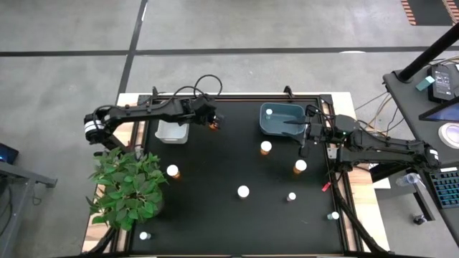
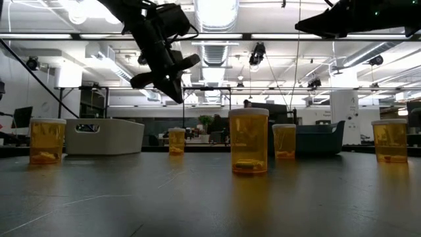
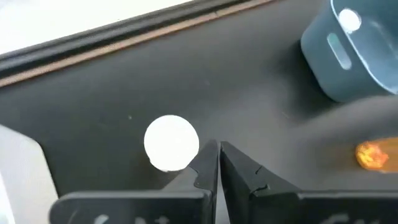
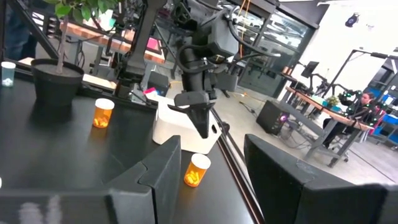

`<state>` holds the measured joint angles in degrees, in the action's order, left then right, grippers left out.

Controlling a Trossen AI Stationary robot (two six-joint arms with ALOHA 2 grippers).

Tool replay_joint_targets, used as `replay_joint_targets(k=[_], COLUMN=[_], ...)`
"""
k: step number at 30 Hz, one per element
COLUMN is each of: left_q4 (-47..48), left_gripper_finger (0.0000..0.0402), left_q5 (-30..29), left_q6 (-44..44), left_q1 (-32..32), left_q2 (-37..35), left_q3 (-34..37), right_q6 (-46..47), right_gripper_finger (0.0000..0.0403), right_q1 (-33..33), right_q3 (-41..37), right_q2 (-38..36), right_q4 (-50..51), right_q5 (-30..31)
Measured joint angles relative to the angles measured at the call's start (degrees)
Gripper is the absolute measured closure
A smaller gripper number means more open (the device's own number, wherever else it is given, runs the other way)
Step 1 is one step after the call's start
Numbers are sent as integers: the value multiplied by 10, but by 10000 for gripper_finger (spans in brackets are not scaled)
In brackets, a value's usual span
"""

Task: Pick and place medicine bottles into bin by pill shape (circle, oval)
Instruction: Put the big orange pill bottle into the white bin

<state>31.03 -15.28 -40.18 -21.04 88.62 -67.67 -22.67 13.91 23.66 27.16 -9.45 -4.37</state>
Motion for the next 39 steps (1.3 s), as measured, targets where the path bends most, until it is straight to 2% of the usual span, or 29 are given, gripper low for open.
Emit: replay_joint_targets(k=[12, 23, 27, 39], left_q4=[25, -39, -34, -15], left_gripper_finger=[401, 393, 354, 195], left_q5=[-24, -26, -29, -76], left_q6=[-30, 3, 5, 0], left_q1=[-2, -11, -12, -12], left_q2=[24, 90, 98, 95], left_q3=[2, -11, -13, -12], right_q6=[-5, -9, -10, -12], right_gripper_finger=[234, 234, 234, 234], right_q1=[1, 4, 5, 5], right_q3=[0, -1, -2, -2], right_q2=[0, 0, 0, 0], right_q4=[0, 3, 2, 2], right_q5=[0, 0, 1, 0])
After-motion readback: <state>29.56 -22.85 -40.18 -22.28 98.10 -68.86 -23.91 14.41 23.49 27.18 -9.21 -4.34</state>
